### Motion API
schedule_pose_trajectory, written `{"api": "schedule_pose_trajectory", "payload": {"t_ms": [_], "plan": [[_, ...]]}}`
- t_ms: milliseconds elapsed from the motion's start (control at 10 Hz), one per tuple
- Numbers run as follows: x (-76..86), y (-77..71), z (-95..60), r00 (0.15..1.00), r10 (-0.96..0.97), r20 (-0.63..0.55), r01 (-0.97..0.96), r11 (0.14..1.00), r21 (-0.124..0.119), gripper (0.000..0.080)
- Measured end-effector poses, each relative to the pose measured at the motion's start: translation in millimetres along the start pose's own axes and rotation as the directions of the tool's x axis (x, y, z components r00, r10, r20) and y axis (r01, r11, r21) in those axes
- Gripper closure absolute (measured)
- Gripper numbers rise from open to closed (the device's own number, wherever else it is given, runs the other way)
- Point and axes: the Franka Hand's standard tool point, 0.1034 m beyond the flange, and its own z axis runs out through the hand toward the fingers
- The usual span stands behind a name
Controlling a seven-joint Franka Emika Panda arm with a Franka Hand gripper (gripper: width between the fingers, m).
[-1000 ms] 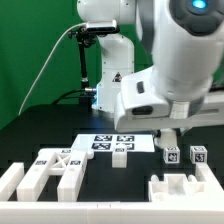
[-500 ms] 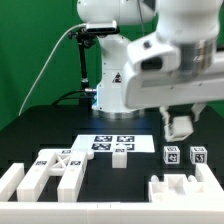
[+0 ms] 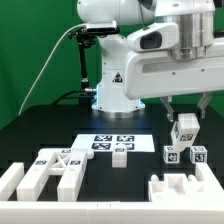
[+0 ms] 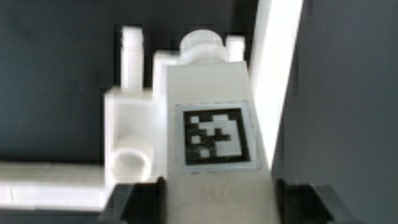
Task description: Assemble chair
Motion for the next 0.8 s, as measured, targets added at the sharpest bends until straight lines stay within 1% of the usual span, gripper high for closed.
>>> {"api": "schedule_pose_trajectory", "payload": {"t_ms": [100, 200, 300, 400, 500, 700, 800], "plan": [[15.6, -2.2, -4.0, 0.998, -0.022, -0.062, 0.022, 1.000, 0.002, 0.0515], [32.4, -5.5, -6.8, 0.985, -0.034, -0.172, 0.034, 0.999, 0.000, 0.0515], [39.1, -7.0, -7.4, 0.960, -0.055, -0.275, 0.055, 0.998, -0.009, 0.0515], [34.4, -5.5, -3.5, 0.951, -0.052, -0.304, 0.051, 0.999, -0.011, 0.0515], [35.1, -4.6, -3.4, 0.939, -0.051, -0.339, 0.049, 0.999, -0.013, 0.0515], [34.1, -3.8, -1.4, 0.941, -0.054, -0.334, 0.052, 0.999, -0.015, 0.0515], [34.1, 1.4, 5.7, 0.934, -0.078, -0.348, 0.073, 0.997, -0.027, 0.0515]]}}
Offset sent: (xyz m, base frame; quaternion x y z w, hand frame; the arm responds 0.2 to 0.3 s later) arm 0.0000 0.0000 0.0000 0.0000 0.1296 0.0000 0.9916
